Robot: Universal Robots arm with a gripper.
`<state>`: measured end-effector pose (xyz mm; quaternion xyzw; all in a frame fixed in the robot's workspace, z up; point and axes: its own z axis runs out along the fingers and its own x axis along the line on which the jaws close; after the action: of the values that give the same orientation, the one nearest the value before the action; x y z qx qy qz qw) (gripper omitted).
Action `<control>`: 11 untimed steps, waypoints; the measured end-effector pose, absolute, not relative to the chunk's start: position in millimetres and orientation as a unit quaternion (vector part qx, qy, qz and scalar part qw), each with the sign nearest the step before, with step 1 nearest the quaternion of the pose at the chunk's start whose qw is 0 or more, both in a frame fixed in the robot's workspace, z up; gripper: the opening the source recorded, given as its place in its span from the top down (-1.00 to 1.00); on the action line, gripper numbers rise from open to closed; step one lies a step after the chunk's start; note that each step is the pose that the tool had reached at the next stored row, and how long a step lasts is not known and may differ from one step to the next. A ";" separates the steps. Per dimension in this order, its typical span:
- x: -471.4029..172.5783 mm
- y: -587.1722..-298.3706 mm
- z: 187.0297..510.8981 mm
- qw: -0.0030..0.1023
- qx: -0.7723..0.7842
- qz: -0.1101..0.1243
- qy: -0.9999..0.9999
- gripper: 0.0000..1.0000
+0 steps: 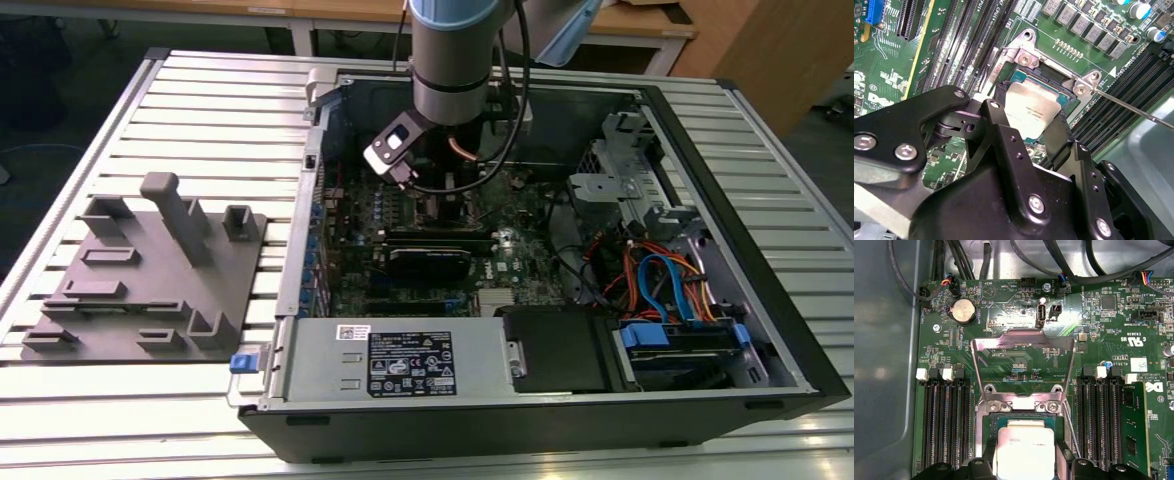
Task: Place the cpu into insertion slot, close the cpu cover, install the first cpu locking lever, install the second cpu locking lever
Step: 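Place the cpu into insertion slot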
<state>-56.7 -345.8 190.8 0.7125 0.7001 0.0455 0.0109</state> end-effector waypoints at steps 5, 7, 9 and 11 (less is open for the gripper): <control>-56.6 -345.8 190.6 0.011 0.713 0.046 0.700 -0.22; -56.6 -345.8 190.7 0.011 0.712 0.046 0.700 -0.22; -56.6 -345.8 190.7 0.011 0.712 0.045 0.700 -0.22; -56.6 -345.8 191.4 0.011 0.712 0.045 0.700 -0.22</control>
<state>-56.6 -345.8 191.4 0.7125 0.7001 0.0455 0.0109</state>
